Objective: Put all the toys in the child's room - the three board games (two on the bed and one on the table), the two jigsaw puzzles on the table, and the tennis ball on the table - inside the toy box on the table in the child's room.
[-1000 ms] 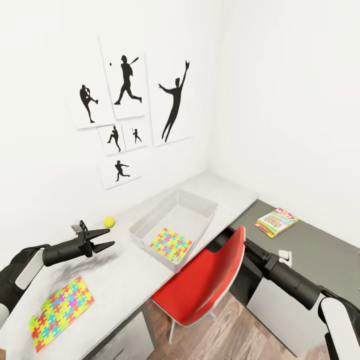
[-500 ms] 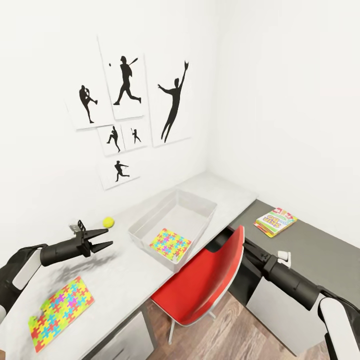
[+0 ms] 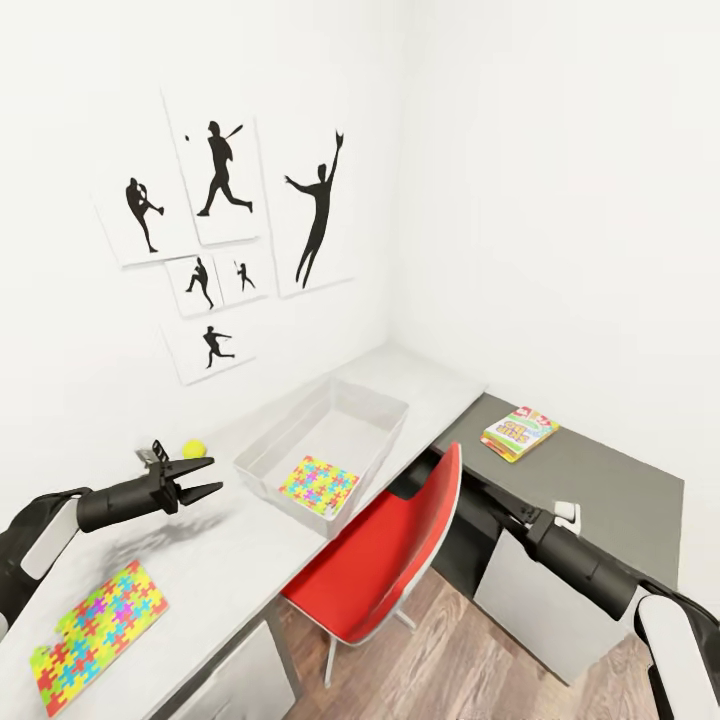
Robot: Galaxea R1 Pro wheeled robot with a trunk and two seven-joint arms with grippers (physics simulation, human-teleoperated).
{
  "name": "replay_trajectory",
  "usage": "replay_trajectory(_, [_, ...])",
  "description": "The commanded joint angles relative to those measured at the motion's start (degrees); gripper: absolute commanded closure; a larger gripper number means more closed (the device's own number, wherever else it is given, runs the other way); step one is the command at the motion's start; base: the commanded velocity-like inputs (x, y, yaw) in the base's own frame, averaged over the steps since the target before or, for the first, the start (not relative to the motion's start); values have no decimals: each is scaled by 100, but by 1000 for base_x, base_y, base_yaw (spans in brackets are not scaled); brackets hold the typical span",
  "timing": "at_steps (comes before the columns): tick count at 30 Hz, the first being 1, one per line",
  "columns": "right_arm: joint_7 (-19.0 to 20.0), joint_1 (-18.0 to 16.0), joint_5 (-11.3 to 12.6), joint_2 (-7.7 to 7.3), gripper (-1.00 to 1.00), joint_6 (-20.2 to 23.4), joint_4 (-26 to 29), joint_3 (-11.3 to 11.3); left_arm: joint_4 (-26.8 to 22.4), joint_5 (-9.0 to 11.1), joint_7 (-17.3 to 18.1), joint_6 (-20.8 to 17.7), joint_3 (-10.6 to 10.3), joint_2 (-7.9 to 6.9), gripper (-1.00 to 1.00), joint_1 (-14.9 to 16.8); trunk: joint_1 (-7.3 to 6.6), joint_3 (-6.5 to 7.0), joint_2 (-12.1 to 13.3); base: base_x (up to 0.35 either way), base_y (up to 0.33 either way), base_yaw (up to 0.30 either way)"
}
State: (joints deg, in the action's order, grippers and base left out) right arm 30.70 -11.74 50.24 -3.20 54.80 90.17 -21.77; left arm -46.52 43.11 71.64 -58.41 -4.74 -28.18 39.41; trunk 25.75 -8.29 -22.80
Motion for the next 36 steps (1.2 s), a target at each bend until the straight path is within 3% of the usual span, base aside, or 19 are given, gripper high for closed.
replay_trajectory(1, [31,-9,-23,2,-100,31,0,-6,-1,21,17,-39,-19,-9,-100,6,3,-4,-12,-105,17,-150])
replay_trajectory(26, [29,-13,-23,3,-100,30,0,13,-19,16,17,-39,-19,-49,-100,6,3,207,-12,-45,22,-98])
replay_trajectory(36, [26,-20,-24,2,-100,30,-8,7,-16,14,17,-40,-10,-61,-100,6,3,226,-12,-74,0,-10])
